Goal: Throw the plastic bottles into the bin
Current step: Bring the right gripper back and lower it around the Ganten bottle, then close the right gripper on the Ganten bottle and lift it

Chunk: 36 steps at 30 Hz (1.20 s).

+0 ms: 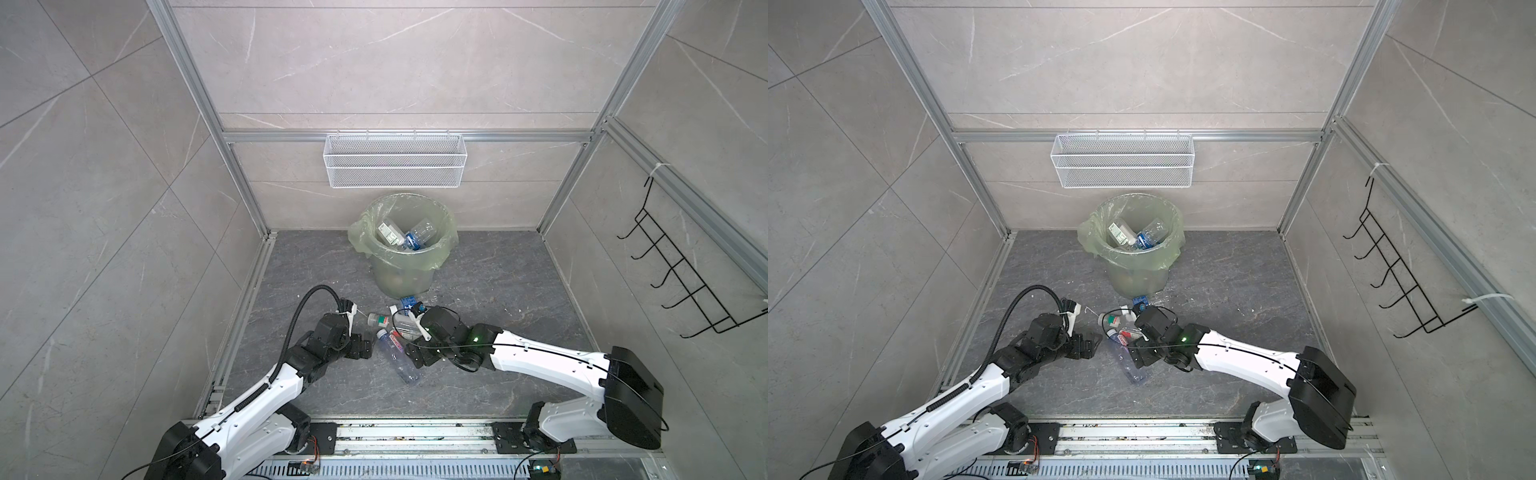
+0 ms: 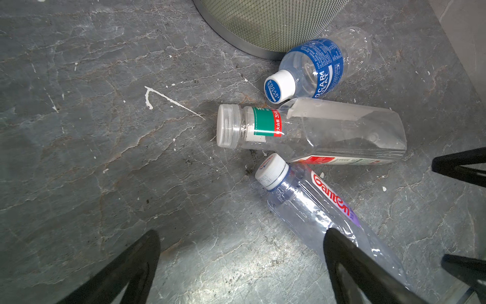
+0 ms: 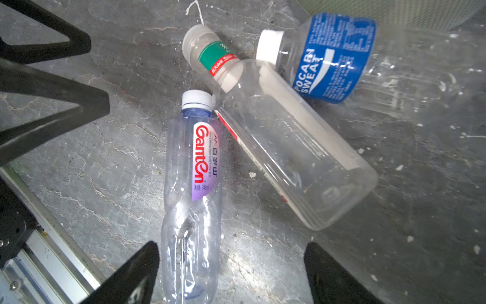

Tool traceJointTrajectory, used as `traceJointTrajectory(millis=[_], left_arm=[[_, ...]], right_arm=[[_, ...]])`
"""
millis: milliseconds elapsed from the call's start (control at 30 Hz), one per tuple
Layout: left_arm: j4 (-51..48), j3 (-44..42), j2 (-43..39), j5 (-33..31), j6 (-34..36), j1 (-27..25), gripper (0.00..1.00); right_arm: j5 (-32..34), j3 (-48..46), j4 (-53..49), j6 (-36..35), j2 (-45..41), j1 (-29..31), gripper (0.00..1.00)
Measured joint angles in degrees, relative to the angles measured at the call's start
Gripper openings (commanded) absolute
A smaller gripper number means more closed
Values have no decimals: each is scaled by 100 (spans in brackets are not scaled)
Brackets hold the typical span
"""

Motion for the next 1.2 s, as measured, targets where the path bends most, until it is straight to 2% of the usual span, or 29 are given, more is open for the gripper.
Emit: traceJointTrajectory(millis=[800,1200], left_arm=[[52,-247,-444,-306,-7,0,98],[96,-284,-446,-411,-9,0,97]], right_arm=[[-188,977,264,37,1810,422,88],[-249,1097,260,20,2170,498,80]])
